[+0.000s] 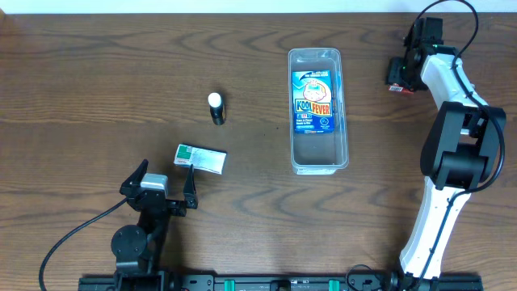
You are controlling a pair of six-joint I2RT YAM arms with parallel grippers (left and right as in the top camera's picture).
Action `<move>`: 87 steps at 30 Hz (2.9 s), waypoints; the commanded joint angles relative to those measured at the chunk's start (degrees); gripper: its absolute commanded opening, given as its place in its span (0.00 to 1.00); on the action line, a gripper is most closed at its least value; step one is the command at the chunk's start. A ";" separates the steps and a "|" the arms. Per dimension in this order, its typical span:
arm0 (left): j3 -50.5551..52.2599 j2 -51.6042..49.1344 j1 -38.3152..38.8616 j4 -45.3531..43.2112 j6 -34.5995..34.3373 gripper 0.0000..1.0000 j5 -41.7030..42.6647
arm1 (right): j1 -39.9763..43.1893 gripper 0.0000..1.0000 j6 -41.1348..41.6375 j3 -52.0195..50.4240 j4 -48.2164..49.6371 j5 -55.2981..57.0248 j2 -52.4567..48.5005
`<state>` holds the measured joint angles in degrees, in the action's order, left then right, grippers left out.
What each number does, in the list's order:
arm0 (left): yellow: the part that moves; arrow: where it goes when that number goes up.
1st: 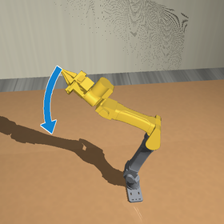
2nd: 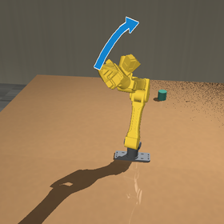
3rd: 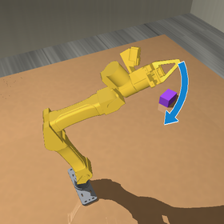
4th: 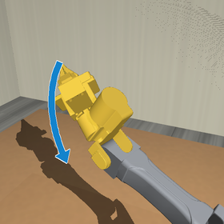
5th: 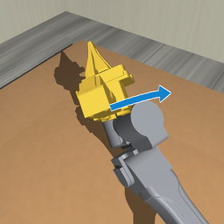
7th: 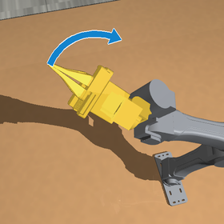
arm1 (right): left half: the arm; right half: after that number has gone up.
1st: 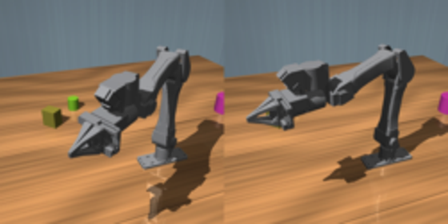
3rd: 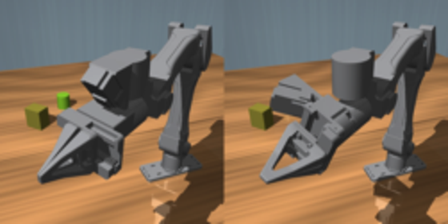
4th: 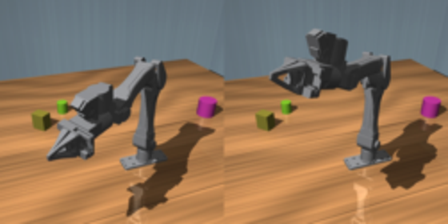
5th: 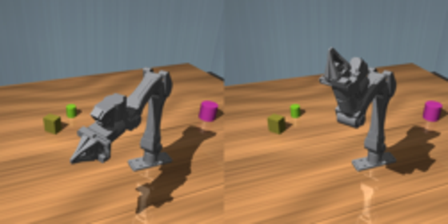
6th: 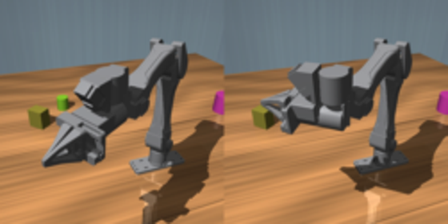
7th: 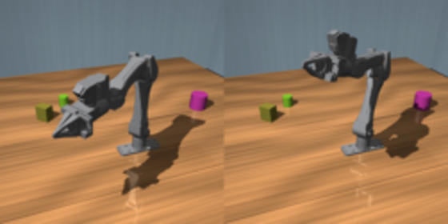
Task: Pack container
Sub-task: 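Grasp the red-orange medicine box with the right gripper, then carry the red box into the container and release it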
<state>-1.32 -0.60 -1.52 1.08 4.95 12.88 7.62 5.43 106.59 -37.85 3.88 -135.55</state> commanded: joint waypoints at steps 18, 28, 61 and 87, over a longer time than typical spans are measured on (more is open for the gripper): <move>1.09 -0.02 -0.39 1.86 0.39 0.98 0.15 | -1.33 0.63 2.29 0.61 -9.92 -3.39 11.02; 1.09 -0.02 -0.39 1.86 0.39 0.98 0.13 | -7.56 0.63 4.76 0.61 -18.67 -11.17 24.41; 1.09 -0.02 -0.39 1.84 0.39 0.98 0.15 | -29.44 0.64 17.29 0.22 -16.85 0.42 12.20; 1.09 -0.02 -0.39 1.86 0.39 0.98 0.13 | -29.29 0.80 16.81 0.46 -13.00 0.37 6.99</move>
<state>-1.32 -0.62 -1.52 1.08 4.95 12.88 -21.56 22.15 106.74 -51.03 3.90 -128.03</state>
